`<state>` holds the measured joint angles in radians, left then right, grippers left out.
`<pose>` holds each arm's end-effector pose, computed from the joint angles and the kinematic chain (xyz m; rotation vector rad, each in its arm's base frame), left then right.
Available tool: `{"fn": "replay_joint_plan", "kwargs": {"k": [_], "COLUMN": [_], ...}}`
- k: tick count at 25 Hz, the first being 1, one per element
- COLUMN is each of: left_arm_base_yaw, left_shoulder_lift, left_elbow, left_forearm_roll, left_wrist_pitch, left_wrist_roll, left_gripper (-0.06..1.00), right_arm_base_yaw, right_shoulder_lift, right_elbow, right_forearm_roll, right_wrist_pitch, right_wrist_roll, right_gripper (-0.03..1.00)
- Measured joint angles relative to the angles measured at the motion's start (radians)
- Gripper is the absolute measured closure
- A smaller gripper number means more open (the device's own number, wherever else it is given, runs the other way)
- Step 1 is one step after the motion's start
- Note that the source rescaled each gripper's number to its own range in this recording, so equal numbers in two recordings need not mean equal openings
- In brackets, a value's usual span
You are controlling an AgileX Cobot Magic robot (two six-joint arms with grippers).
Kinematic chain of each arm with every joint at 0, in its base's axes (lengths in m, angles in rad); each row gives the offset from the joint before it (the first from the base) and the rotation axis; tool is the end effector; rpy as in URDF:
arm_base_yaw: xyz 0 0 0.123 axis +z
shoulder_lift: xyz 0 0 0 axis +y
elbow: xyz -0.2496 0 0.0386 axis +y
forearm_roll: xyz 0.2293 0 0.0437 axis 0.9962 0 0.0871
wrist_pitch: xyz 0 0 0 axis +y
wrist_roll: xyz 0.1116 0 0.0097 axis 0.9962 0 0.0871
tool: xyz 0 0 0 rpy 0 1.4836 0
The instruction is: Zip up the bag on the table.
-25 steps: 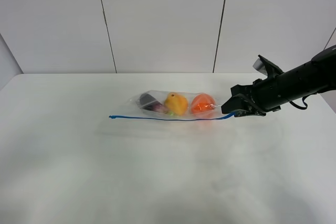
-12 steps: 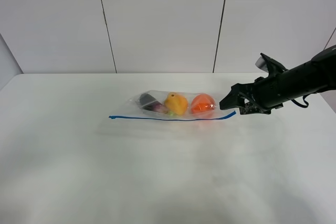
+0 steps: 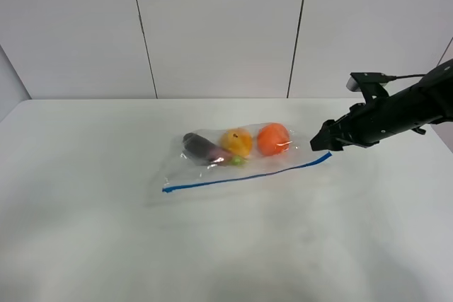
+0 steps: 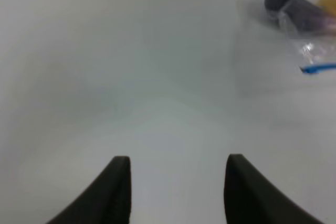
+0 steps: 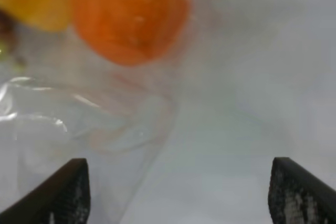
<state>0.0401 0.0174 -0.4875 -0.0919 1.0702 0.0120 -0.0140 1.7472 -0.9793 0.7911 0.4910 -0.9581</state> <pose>0.0334 -0.0077 0.2541 -0.0261 2.0809 -0.0791 0.3310 0.0330 0.1431 -0.3941 2.5267 0.3534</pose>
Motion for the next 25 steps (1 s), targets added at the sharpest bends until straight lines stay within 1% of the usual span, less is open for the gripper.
{"fn": "replay_joint_plan", "kwargs": {"k": [5,8,10,13,17,22,25], "left_arm_base_yaw": [0.000,0.000,0.000,0.000,0.000,0.000,0.000], "left_shoulder_lift": [0.000,0.000,0.000,0.000,0.000,0.000,0.000], "left_elbow": [0.000,0.000,0.000,0.000,0.000,0.000,0.000], "left_forearm_roll": [0.000,0.000,0.000,0.000,0.000,0.000,0.000], "left_wrist_pitch": [0.000,0.000,0.000,0.000,0.000,0.000,0.000], "left_wrist_roll": [0.000,0.000,0.000,0.000,0.000,0.000,0.000], "left_gripper": [0.07,0.07,0.07,0.07,0.07,0.07,0.07], "right_arm_base_yaw": [0.000,0.000,0.000,0.000,0.000,0.000,0.000], "right_shoulder_lift": [0.000,0.000,0.000,0.000,0.000,0.000,0.000], "right_elbow": [0.000,0.000,0.000,0.000,0.000,0.000,0.000], "right_forearm_roll": [-0.090,-0.178,-0.230,-0.276,-0.296,-0.299,-0.299], "right_wrist_pitch": [-0.127,-0.196,-0.225,-0.250,-0.274,-0.282,-0.282], "right_wrist_roll": [0.011,0.019,0.032,0.050,0.102,0.245,0.310], "right_gripper": [-0.03,-0.03,-0.03,-0.03,-0.03,-0.03,-0.03]}}
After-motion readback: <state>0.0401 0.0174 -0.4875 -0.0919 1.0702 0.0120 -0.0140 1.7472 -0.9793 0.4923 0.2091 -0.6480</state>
